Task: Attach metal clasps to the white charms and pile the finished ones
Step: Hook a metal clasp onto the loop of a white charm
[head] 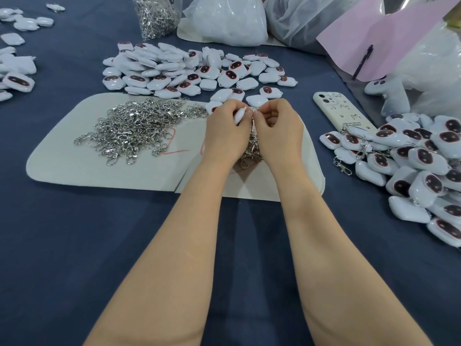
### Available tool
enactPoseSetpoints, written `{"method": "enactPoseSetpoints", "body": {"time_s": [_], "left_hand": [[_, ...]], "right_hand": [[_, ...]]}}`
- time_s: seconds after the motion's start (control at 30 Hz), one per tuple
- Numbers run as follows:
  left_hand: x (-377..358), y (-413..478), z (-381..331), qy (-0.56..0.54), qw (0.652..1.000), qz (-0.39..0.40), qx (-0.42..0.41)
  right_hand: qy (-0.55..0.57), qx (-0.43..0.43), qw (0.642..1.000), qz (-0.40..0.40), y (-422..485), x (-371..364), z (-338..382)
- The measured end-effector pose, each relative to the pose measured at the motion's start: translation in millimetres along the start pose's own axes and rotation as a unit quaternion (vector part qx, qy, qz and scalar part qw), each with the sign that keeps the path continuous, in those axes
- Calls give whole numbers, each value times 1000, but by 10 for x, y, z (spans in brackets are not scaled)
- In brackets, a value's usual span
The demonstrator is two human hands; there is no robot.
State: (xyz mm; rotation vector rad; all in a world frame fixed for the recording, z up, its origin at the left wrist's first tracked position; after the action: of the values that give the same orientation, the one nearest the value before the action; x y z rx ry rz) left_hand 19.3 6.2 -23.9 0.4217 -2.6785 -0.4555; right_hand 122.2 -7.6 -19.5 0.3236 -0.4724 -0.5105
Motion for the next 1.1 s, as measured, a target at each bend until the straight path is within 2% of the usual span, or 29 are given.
{"method": "enactPoseSetpoints", "body": {"time_s": [0.3, 0.63, 0.97, 1.1], "left_hand": [[5, -5, -4, 17, 1000, 4, -3], [19, -11, 14, 7, 999, 23, 35], [16, 7, -7, -23, 997, 56, 47], [3, -13, 6, -51, 990, 82, 103]], "right_hand": [[14, 17, 999, 49, -2, -27, -28], [-41, 79, 993, 75, -47, -59, -12], [-32, 46, 997, 60, -26, -46, -57], [-34, 29, 998, 35, 4, 2, -78]]}}
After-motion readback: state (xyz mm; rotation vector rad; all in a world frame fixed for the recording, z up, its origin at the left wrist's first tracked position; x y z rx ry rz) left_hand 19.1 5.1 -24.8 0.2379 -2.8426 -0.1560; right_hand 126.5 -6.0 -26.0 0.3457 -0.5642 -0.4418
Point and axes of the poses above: each hand's wrist, its own y-axis towards the middle knuckle, its own x-axis out of the back of the hand, z = x × y, the point moved 3 cm from there along y, towards the middle knuckle, and after that the axes turned 6 degrees about -z, right-handed, at the moved point
